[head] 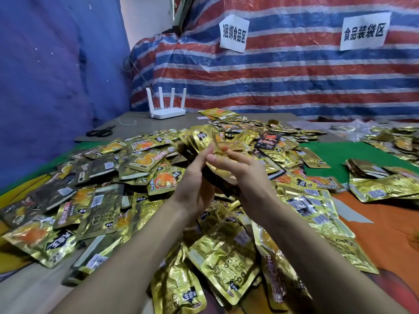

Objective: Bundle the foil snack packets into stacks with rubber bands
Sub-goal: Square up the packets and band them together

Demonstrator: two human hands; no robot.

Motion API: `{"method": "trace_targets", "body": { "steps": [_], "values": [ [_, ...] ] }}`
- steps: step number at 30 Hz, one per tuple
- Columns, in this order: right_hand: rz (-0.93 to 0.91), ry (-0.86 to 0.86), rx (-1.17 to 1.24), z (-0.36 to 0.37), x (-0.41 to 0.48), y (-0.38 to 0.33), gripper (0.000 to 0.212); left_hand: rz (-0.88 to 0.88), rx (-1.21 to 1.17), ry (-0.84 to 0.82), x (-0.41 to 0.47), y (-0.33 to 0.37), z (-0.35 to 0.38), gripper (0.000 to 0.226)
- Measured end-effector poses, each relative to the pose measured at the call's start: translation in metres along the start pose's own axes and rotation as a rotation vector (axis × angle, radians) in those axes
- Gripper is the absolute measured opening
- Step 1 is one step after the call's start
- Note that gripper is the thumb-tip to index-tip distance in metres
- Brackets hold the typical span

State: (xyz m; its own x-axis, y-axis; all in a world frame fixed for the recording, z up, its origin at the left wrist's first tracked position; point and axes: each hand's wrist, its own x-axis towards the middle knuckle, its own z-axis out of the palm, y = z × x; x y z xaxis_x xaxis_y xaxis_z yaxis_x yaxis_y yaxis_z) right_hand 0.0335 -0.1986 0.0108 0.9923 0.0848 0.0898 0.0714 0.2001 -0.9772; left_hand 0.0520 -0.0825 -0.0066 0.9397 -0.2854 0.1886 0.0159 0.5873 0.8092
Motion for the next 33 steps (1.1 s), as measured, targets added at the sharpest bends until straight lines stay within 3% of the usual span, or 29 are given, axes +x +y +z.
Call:
{"method": "trace_targets", "body": {
  "steps": [5, 11, 15, 17, 19, 22, 27, 29, 31, 33],
  "values": [
    [0.197, -0.164, -0.122, -0.022, 0.005, -0.005, 0.055, -0.031, 0.325, -0.012, -0.001, -0.001, -0.007, 0.059],
    [0.227, -0.225, -0.068, -0.043, 0.009, -0.001, 0.058, -0.072, 0.891, -0.031, -0.014, 0.002, -0.001, 0.127],
    [0.227, -0.188, 0.149, -0.042, 0.007, 0.003, 0.043, 0.260, 0.804, 0.260, -0.013, 0.002, 0.004, 0.089],
    [0.212, -0.093, 0.332, -0.040, 0.008, 0.003, 0.070, 0.490, 0.773, 0.382, -0.009, -0.004, 0.001, 0.066],
    [0.165, -0.010, 0.404, -0.039, 0.010, 0.002, 0.096, 0.761, 0.931, 0.369, -0.007, -0.005, -0.003, 0.049],
    [0.100, 0.057, 0.405, -0.037, 0.009, 0.004, 0.103, 1.010, 1.300, 0.171, -0.005, -0.005, -0.006, 0.023],
    [0.082, 0.100, 0.335, -0.035, 0.010, 0.011, 0.119, 0.893, 1.471, 0.093, -0.003, 0.000, -0.005, 0.011],
    [0.081, 0.076, 0.358, -0.037, 0.009, 0.012, 0.099, 0.840, 1.495, 0.087, -0.005, 0.002, -0.006, 0.010],
    [0.071, 0.025, 0.354, -0.038, 0.010, 0.011, 0.052, 0.816, 1.546, 0.098, -0.006, 0.002, -0.005, 0.007],
    [0.090, 0.010, 0.354, -0.038, 0.011, 0.010, 0.046, 0.802, 1.564, 0.116, -0.006, 0.001, -0.005, 0.003]
  ]
}}
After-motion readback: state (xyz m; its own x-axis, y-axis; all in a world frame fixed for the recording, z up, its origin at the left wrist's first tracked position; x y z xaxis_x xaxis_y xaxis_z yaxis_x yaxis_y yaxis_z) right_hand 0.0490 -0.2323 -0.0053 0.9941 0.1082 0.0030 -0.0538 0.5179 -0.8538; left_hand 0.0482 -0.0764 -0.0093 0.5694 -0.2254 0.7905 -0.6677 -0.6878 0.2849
